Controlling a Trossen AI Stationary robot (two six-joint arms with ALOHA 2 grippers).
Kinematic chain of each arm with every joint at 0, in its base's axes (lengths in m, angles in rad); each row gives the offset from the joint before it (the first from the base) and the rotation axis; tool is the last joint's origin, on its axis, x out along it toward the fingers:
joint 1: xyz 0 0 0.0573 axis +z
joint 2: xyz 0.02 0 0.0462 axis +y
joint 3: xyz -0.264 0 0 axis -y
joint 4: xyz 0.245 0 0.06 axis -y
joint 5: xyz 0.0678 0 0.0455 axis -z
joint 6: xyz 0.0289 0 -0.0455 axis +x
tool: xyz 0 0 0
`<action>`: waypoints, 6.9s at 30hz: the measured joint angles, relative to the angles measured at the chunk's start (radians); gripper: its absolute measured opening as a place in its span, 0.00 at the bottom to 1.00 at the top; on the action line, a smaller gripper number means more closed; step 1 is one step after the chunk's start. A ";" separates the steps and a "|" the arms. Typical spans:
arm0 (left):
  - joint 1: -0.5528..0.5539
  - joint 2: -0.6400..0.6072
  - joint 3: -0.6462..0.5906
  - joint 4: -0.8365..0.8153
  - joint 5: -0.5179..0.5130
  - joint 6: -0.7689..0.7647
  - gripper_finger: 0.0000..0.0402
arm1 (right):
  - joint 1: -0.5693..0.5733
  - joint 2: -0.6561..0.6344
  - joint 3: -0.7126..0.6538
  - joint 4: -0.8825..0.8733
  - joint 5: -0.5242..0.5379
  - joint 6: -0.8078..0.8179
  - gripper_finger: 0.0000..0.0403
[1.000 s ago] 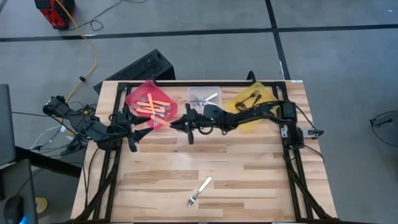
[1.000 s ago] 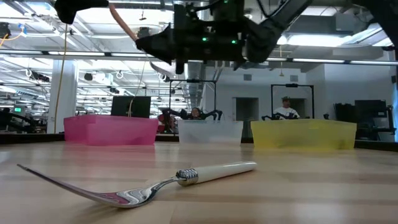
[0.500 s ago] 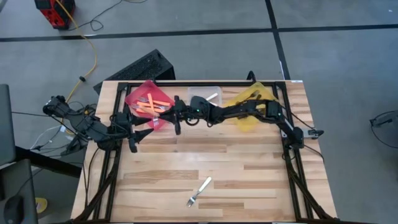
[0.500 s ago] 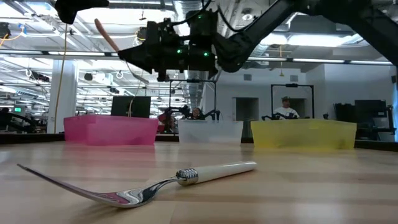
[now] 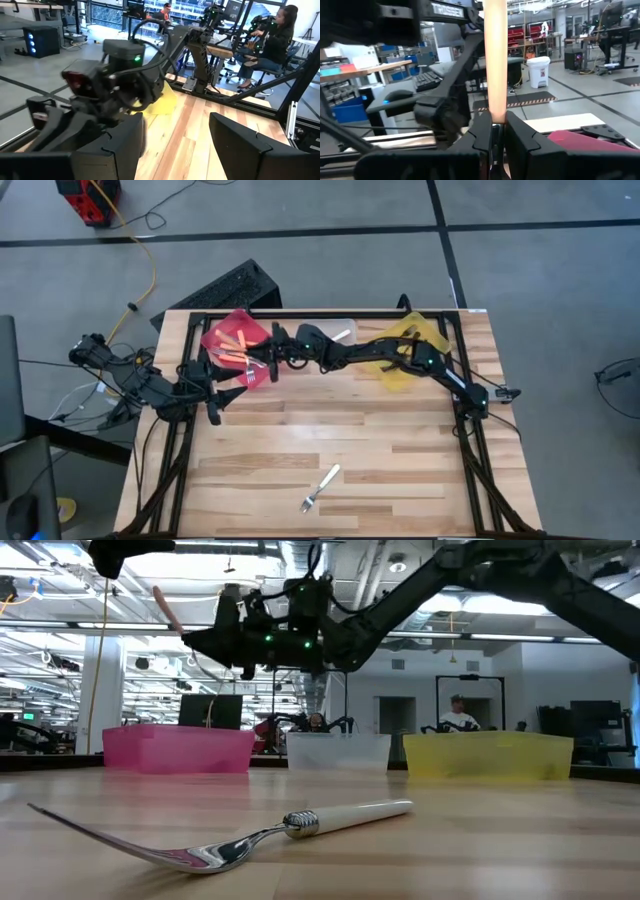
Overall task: Sort silverware by color (type)
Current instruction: Put the orange fork into the red bin, then put the white fork into the transparent bin
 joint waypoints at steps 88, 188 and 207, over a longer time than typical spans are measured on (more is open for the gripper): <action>0.000 0.000 0.000 -0.012 -0.004 -0.011 0.53 | -0.073 0.220 0.167 -0.183 0.077 -0.011 0.13; 0.000 0.084 0.000 0.169 0.048 0.046 0.53 | 0.418 -1.418 -0.444 -1.608 0.082 -0.194 0.35; 0.000 0.085 0.000 0.236 0.113 0.070 0.53 | 0.596 -1.021 -0.862 -0.863 0.240 -0.244 0.35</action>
